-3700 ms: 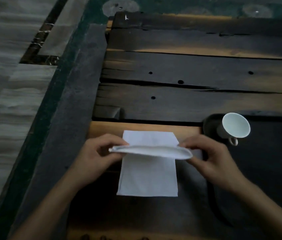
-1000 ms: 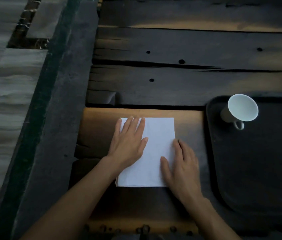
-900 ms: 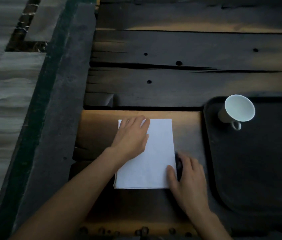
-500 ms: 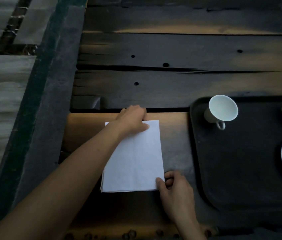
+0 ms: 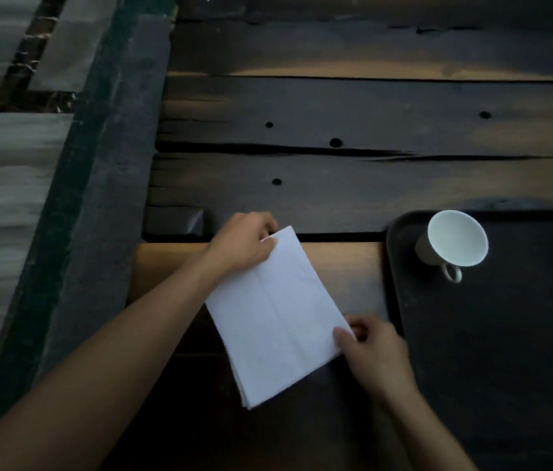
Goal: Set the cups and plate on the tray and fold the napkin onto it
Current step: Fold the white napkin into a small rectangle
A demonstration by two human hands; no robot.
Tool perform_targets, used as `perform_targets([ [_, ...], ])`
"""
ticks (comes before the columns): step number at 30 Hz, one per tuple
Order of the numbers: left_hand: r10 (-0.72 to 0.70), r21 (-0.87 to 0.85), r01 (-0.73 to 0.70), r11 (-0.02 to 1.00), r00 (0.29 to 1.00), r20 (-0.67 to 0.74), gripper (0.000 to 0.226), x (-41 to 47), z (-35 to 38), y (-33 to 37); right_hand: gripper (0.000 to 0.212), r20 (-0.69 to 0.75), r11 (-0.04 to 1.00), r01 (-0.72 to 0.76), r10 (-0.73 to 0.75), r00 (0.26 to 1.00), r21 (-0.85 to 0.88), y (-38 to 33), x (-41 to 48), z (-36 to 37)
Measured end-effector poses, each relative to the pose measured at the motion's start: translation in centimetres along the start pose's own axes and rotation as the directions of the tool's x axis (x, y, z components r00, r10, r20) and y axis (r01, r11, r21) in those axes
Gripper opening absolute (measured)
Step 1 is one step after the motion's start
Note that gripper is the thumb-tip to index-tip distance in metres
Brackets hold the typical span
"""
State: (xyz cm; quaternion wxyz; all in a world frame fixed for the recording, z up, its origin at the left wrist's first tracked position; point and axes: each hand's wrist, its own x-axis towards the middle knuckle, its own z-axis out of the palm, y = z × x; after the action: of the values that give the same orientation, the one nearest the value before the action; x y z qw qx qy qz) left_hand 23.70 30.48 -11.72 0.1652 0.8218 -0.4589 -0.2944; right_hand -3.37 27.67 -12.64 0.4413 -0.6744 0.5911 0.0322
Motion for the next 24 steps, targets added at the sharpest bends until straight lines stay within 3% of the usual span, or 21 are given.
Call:
perform_targets([
  [8,-0.253,-0.19,0.22,0.957,0.952,-0.172,0.005,-0.3,-2.2,-5.6,0.005,-0.031,0.965,0.192,-0.201,0.979,-0.18,-8.0,10.7,-2.0],
  [15,-0.339,-0.252,0.282,0.926,0.915,-0.219,0.013,-0.5,-2.5,-8.1,0.013,-0.029,0.935,0.314,-0.323,0.946,-0.165,-12.6,15.8,-1.6],
  [24,-0.384,-0.264,0.324,0.908,0.897,-0.218,0.014,-0.5,-2.2,-8.2,0.017,-0.072,0.903,0.367,-0.391,0.918,-0.225,-12.7,16.7,-1.1],
])
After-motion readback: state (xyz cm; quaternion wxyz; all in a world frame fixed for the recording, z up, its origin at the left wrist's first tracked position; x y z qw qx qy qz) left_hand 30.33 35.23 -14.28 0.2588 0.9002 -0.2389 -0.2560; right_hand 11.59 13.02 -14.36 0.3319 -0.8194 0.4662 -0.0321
